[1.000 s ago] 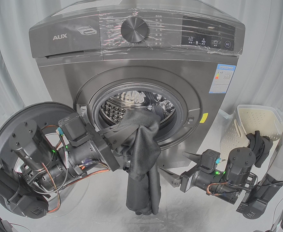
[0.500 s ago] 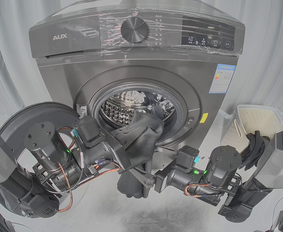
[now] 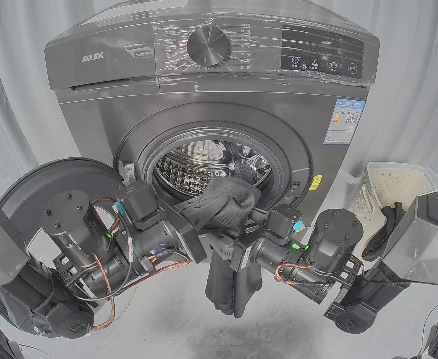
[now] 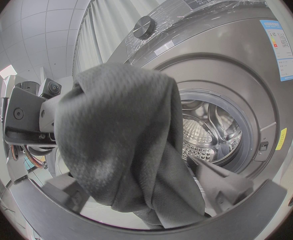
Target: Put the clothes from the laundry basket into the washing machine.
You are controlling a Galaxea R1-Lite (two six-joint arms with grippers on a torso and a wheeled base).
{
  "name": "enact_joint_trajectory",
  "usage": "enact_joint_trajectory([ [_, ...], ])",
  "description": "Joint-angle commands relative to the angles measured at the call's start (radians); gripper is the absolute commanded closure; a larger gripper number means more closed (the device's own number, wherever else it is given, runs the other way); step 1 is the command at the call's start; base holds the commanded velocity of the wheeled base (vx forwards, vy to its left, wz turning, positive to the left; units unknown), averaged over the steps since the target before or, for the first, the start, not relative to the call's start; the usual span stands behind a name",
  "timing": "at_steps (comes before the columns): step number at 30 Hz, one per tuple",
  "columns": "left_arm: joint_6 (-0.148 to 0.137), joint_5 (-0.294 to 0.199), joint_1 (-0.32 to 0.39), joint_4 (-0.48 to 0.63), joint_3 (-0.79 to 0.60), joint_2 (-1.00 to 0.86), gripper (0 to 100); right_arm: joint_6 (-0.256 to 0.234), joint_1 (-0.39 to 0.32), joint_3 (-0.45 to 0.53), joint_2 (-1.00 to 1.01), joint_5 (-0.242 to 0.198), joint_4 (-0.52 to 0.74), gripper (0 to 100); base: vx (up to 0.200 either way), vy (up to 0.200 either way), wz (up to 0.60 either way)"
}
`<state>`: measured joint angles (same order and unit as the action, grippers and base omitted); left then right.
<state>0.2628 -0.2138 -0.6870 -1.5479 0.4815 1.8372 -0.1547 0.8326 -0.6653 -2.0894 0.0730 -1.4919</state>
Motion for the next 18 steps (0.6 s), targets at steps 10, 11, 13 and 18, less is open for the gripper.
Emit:
enact_joint_trajectory([
  [10,0.007,-0.007,0.004,0.000,-0.003,-0.001,100,0.000,0.008,0.010,0.015,0.001,-0.002,100,0.000,0.000,0.00],
  [11,0.007,-0.009,0.004,0.000,-0.003,-0.001,100,0.000,0.008,0.010,0.017,0.001,-0.002,100,0.000,0.000,0.00],
  [13,0.010,-0.012,0.007,0.000,-0.006,0.002,0,0.000,0.010,0.020,0.032,0.001,-0.002,100,0.000,0.000,0.00],
  [18,0.047,-0.002,0.011,-0.001,0.009,-0.003,0,-0.002,0.002,0.058,0.066,-0.001,-0.004,100,0.000,0.000,0.00],
])
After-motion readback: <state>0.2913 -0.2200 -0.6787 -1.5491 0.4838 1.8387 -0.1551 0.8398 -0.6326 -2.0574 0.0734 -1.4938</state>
